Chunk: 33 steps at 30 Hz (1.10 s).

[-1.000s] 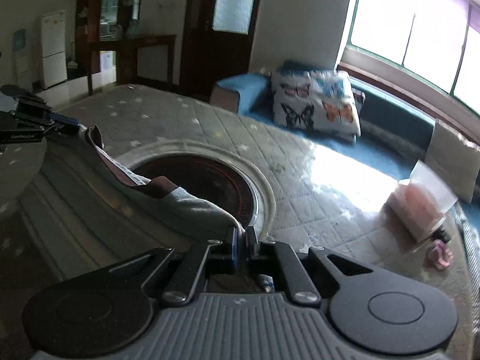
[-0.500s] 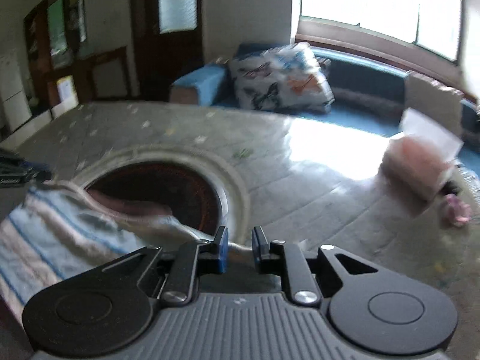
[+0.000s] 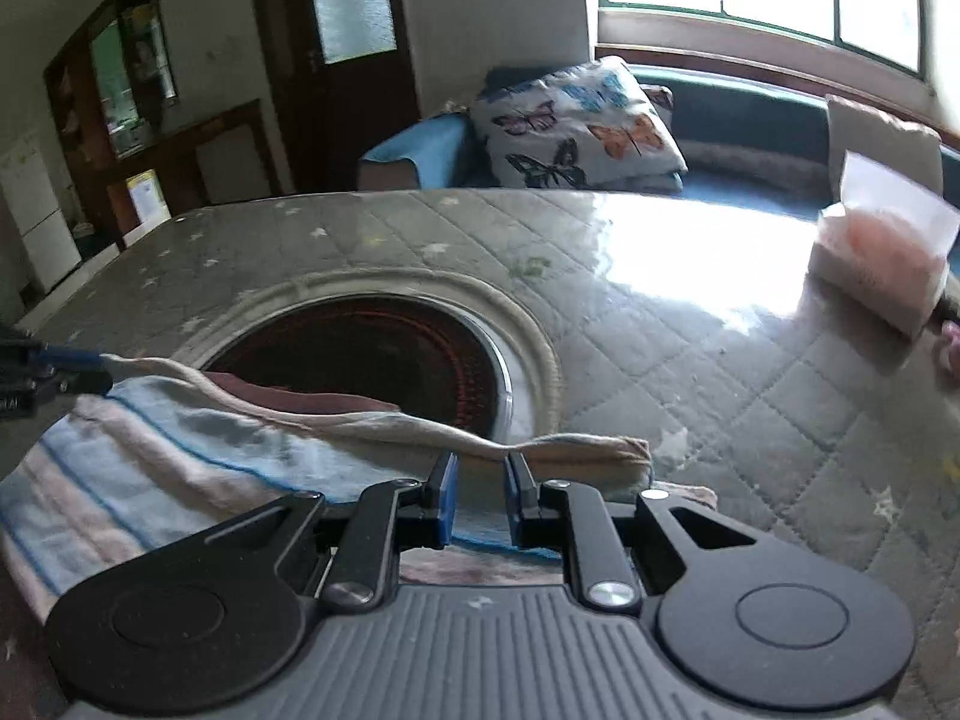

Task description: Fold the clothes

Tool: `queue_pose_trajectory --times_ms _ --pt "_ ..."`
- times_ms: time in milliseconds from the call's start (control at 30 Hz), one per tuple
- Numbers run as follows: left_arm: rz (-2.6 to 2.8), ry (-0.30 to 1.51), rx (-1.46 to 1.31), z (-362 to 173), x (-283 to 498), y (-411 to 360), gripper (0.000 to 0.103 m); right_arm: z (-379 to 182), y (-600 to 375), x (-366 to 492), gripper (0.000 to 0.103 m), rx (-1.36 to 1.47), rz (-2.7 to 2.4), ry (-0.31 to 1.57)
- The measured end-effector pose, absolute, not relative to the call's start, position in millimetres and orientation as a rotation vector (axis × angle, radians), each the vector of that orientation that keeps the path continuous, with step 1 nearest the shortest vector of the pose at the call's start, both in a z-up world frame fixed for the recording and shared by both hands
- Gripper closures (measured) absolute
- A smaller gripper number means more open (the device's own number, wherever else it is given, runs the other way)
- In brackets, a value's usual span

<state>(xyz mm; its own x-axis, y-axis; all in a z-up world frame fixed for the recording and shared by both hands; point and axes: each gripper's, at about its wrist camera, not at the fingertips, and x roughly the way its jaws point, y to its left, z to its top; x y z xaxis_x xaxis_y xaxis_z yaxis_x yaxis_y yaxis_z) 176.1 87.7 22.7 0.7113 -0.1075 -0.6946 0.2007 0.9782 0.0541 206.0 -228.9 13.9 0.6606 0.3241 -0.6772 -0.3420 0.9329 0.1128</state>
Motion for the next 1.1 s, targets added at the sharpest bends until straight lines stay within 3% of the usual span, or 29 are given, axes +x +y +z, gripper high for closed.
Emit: queue_pose_trajectory --times_ms 267,633,733,867,1000,1100 --pt "-0.101 0.806 0.084 11 188 109 0.081 4 -247 216 0.088 0.016 0.282 0.779" --pt "-0.187 0.825 0.105 8 211 67 0.08 -6 -189 232 0.085 -0.031 0.417 0.806" --pt "-0.176 0.841 0.103 0 217 68 0.071 -6 -184 230 0.081 -0.039 0.423 0.801" --pt "-0.177 0.826 0.091 3 211 71 0.067 0 -178 223 0.077 -0.054 0.438 0.782" --pt "-0.174 0.813 0.1 6 201 72 0.066 3 -165 212 0.065 -0.076 0.479 0.769" --pt "-0.161 0.8 0.123 8 190 75 0.058 2 -151 199 0.058 -0.112 0.512 0.767"
